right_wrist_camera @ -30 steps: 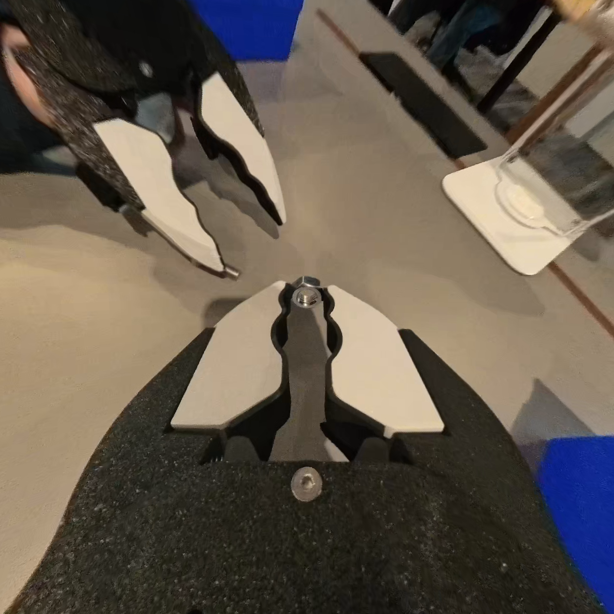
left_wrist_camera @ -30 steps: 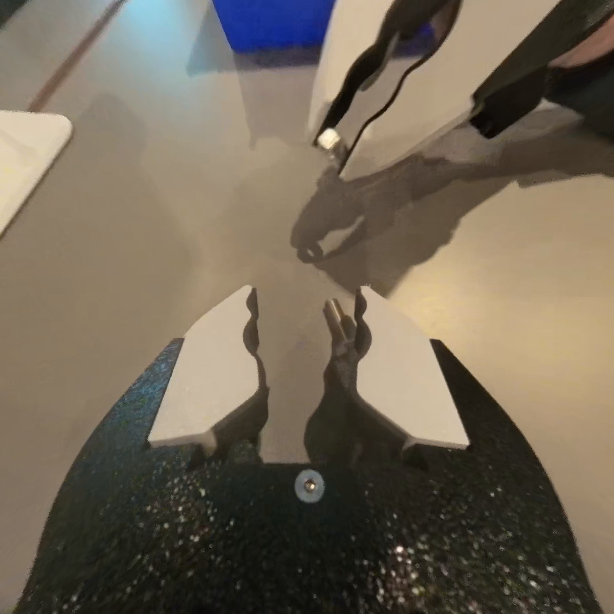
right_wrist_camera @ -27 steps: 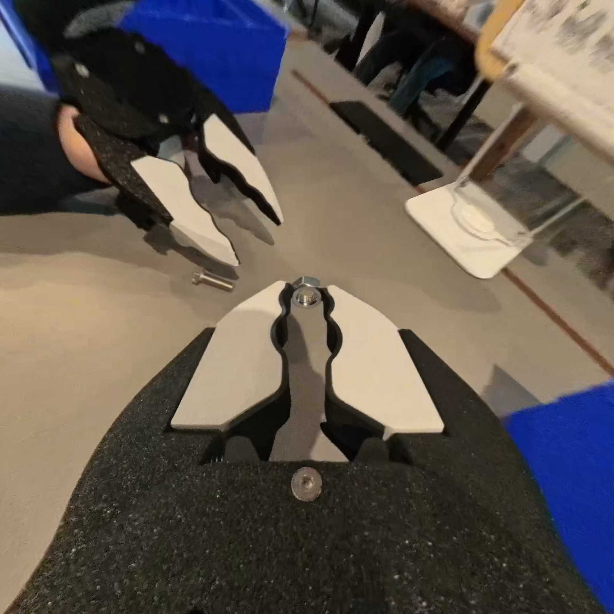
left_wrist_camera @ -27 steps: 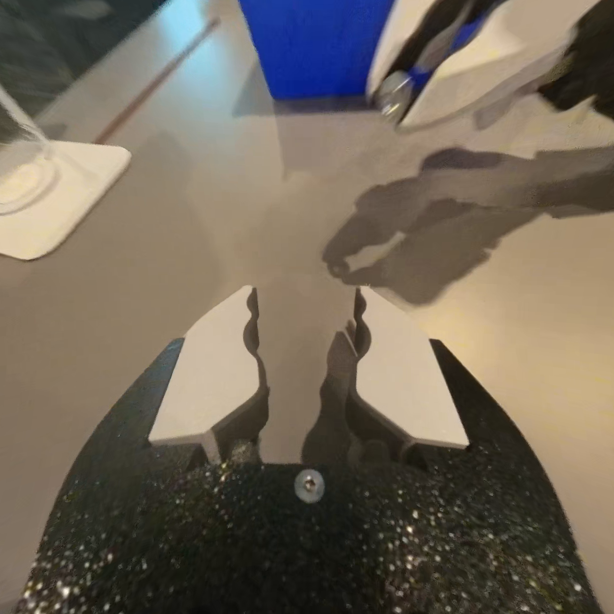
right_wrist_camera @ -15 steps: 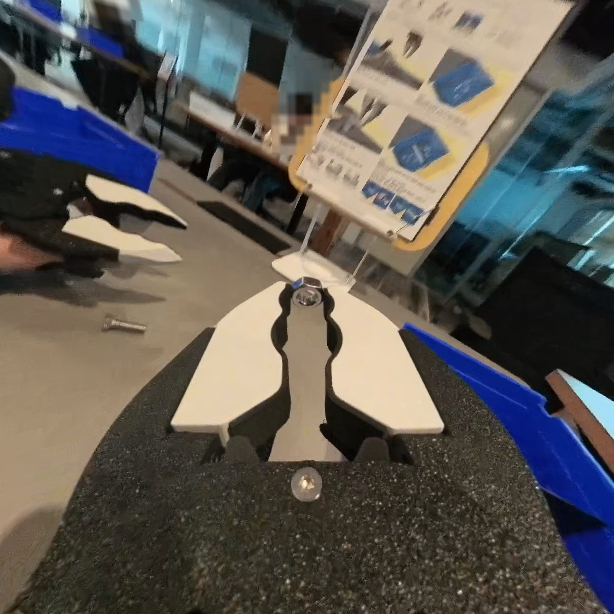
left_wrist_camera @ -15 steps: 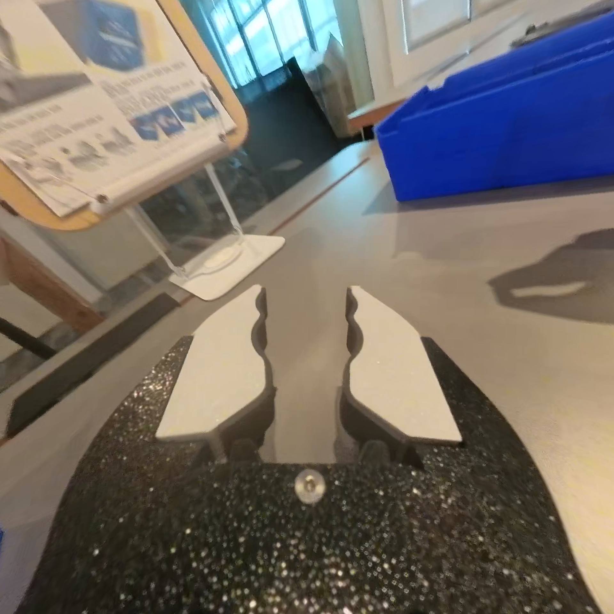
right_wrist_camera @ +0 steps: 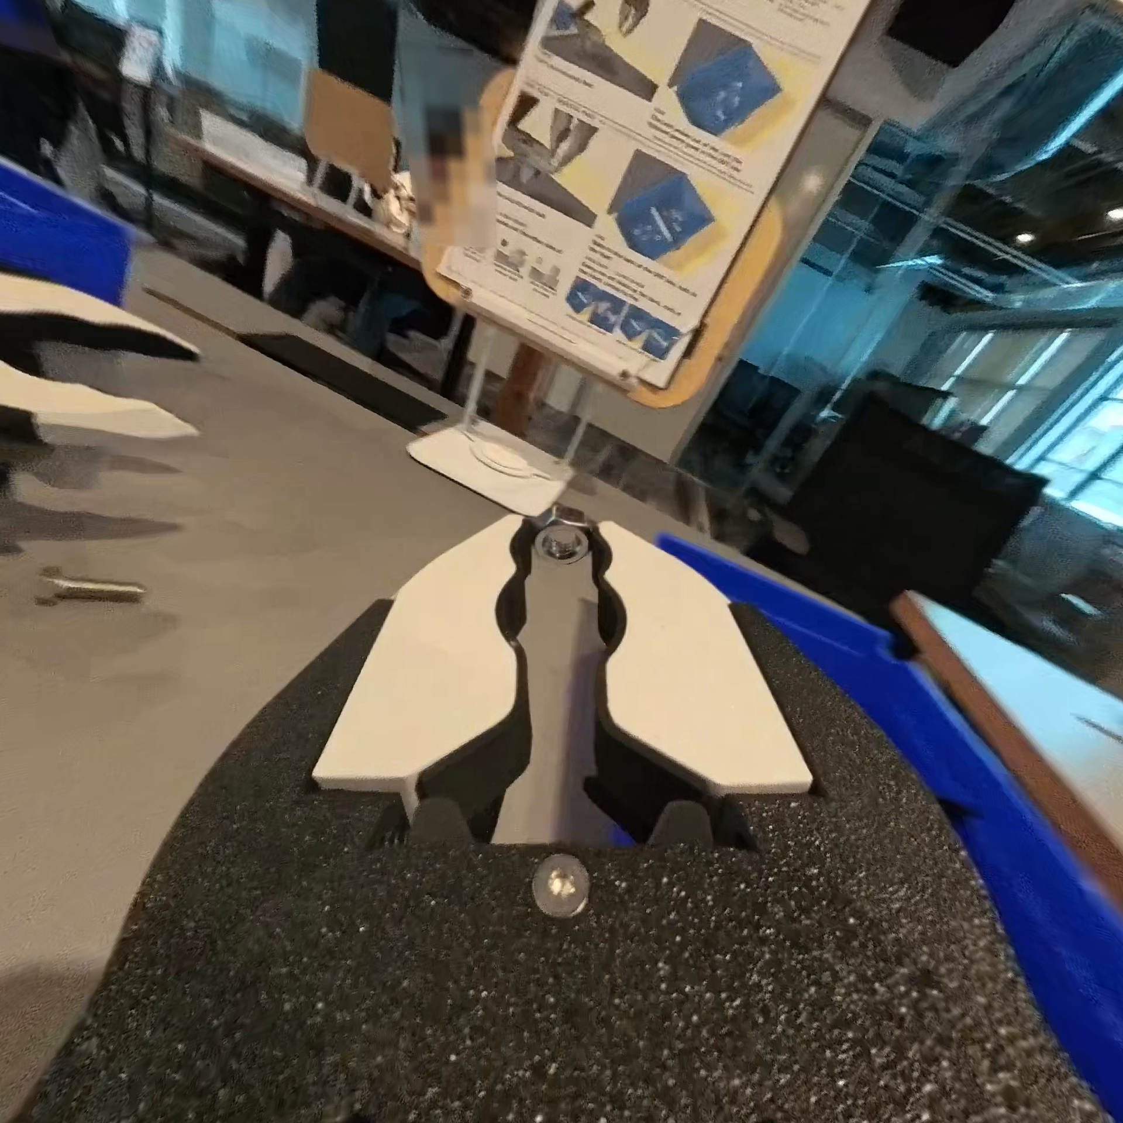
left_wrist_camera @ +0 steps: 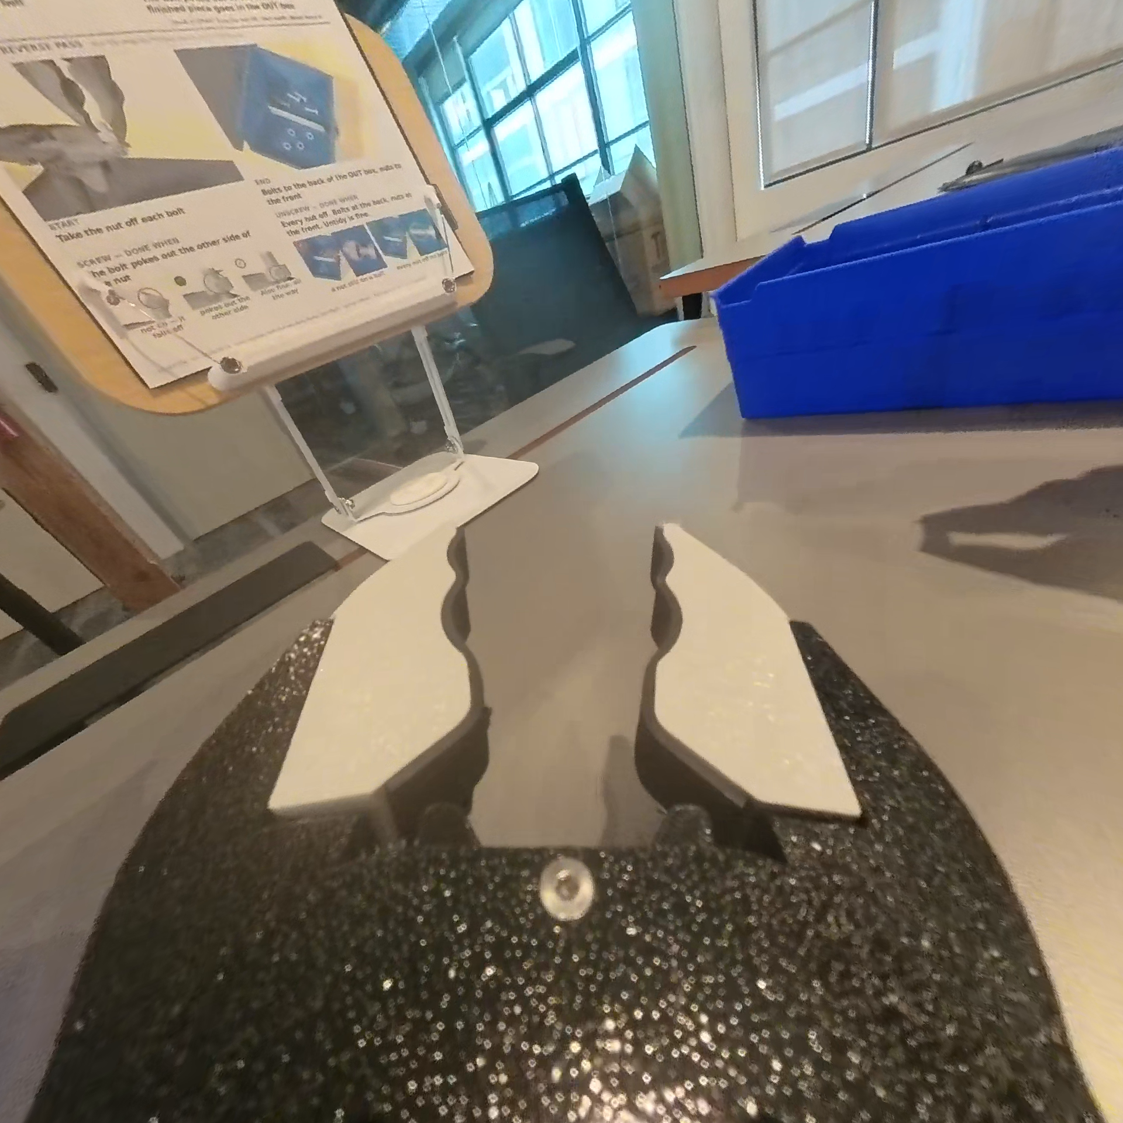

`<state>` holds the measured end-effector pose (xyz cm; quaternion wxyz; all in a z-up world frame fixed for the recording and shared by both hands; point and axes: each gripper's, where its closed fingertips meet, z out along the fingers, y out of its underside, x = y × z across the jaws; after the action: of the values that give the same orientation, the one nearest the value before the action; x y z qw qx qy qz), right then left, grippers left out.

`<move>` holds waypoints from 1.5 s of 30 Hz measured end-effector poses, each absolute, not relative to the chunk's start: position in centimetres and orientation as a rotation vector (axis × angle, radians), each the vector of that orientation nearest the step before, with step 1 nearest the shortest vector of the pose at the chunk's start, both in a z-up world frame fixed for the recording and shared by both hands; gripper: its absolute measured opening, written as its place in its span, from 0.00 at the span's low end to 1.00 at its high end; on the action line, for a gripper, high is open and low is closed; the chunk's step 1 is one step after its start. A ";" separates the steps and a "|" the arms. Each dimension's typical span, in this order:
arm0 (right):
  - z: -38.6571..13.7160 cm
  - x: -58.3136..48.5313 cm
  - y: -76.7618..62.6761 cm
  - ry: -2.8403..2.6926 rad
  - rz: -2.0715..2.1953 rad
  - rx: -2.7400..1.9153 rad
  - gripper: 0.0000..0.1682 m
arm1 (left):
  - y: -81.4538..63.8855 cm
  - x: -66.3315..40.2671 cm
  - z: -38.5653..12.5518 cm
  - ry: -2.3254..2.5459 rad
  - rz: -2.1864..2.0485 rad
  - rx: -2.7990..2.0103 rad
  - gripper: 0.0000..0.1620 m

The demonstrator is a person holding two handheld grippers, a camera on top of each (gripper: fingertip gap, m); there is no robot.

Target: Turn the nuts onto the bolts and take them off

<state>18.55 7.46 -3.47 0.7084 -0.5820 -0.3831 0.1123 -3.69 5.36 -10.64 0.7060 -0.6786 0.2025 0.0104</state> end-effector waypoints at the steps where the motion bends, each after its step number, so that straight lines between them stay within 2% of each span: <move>1: -2.9 19.8 7.9 -0.888 0.204 -1.308 0.11 | 5.3 -3.5 -10.7 0.463 0.033 -1.507 0.36; 5: -3.1 26.8 11.6 -1.111 0.008 -1.555 0.11 | 5.3 -2.9 -11.0 0.517 0.069 -1.504 0.35; 11: -10.8 35.3 16.2 -1.484 -0.124 -2.149 0.11 | 5.3 -2.1 -11.3 0.566 0.085 -1.500 0.34; 16: -15.1 36.8 17.4 -1.740 -0.233 -2.286 0.11 | 5.3 -2.0 -11.4 0.575 0.081 -1.501 0.33; 23: -17.3 37.1 17.1 -1.805 -0.204 -2.400 0.12 | 5.2 -1.6 -11.7 0.610 0.090 -1.504 0.32; 26: -17.7 36.8 17.0 -1.786 -0.160 -2.403 0.19 | 5.2 -2.1 -11.2 0.579 0.128 -1.484 0.28; 32: -16.3 37.3 17.8 -1.719 -0.213 -2.351 0.15 | 5.3 -3.2 -10.8 0.505 0.110 -1.489 0.25; 34: -12.9 36.1 18.2 -1.578 -0.152 -2.264 0.14 | 5.3 -3.4 -10.8 0.494 0.102 -1.491 0.25; 38: -3.2 27.7 13.7 -1.375 0.270 -1.825 0.14 | 5.5 -3.6 -11.2 0.496 0.117 -1.530 0.26; 40: -0.7 22.7 8.9 -1.418 0.417 -1.596 0.14 | 5.7 -4.0 -11.8 0.494 0.120 -1.579 0.27; 42: -0.9 17.8 4.5 -1.510 0.486 -1.422 0.15 | 5.8 -4.3 -12.2 0.497 0.101 -1.624 0.28; 45: -5.3 11.5 -0.4 -1.735 0.578 -1.296 0.14 | 5.8 -5.3 -11.9 0.452 0.055 -1.650 0.31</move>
<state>11.53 -0.40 -5.31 0.4350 -0.5205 -0.6971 0.2322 -5.28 5.82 -11.95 0.6555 -0.7280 0.1992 0.0243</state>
